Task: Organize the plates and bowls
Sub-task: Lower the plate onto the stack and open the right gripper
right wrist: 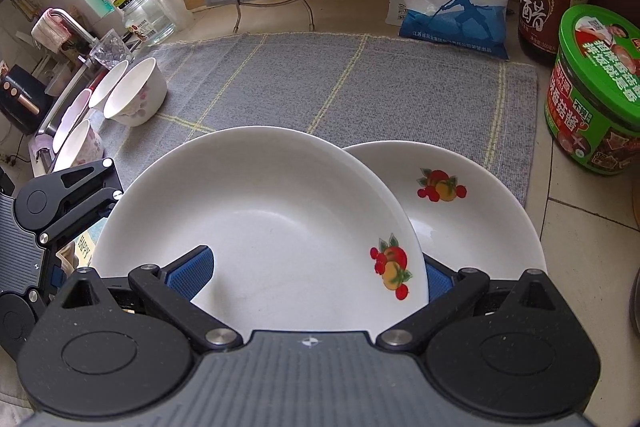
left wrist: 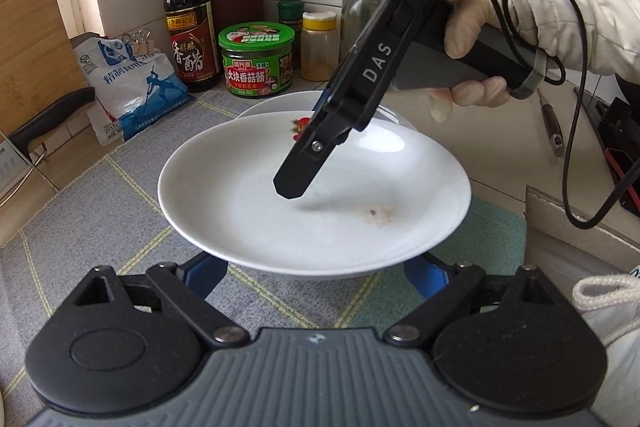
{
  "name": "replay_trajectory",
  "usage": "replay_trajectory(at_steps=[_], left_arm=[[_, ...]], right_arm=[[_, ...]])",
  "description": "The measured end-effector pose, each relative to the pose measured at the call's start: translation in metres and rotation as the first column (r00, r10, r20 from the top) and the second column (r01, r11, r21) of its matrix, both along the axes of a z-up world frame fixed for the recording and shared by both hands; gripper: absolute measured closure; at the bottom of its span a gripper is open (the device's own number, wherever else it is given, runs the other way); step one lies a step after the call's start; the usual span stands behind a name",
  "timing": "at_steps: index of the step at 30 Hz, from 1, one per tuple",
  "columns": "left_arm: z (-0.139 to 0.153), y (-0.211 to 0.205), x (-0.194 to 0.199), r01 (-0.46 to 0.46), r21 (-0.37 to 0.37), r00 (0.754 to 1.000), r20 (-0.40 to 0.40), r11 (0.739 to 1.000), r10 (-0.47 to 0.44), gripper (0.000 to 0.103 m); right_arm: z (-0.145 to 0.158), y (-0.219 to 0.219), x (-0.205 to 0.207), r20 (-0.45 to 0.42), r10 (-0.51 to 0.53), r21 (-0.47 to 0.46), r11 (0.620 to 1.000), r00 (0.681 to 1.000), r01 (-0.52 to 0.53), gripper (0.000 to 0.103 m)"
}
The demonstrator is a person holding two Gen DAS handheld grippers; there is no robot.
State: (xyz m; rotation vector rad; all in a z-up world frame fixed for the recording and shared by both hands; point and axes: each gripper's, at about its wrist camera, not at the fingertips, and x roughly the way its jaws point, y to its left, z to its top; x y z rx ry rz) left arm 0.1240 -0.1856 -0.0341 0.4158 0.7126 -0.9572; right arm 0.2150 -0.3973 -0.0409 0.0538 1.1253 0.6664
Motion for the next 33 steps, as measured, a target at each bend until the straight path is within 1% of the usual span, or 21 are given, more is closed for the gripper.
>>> replay_trajectory(at_steps=[7,12,23,33], left_arm=[[-0.004,-0.007,0.004,0.002,0.019,1.0,-0.012,1.0,-0.002,0.009],[-0.005,-0.008,0.006,0.001,0.019,1.0,-0.015,1.0,-0.001,0.009],[-0.007,-0.014,0.015,0.029,0.029,1.0,-0.013,0.999,-0.028,0.009],[-0.009,-0.02,0.02,0.058,0.042,0.998,0.009,0.997,-0.058,0.009]], right_arm=[[-0.005,-0.005,0.001,-0.006,-0.002,0.001,1.0,1.0,0.002,0.0],[-0.006,-0.01,0.001,-0.003,-0.007,0.011,1.0,1.0,0.007,0.0],[-0.006,-0.02,-0.001,0.012,-0.046,-0.002,0.999,0.999,0.046,0.0],[-0.005,-0.024,-0.003,0.016,-0.071,-0.038,0.997,0.997,0.072,0.0]])
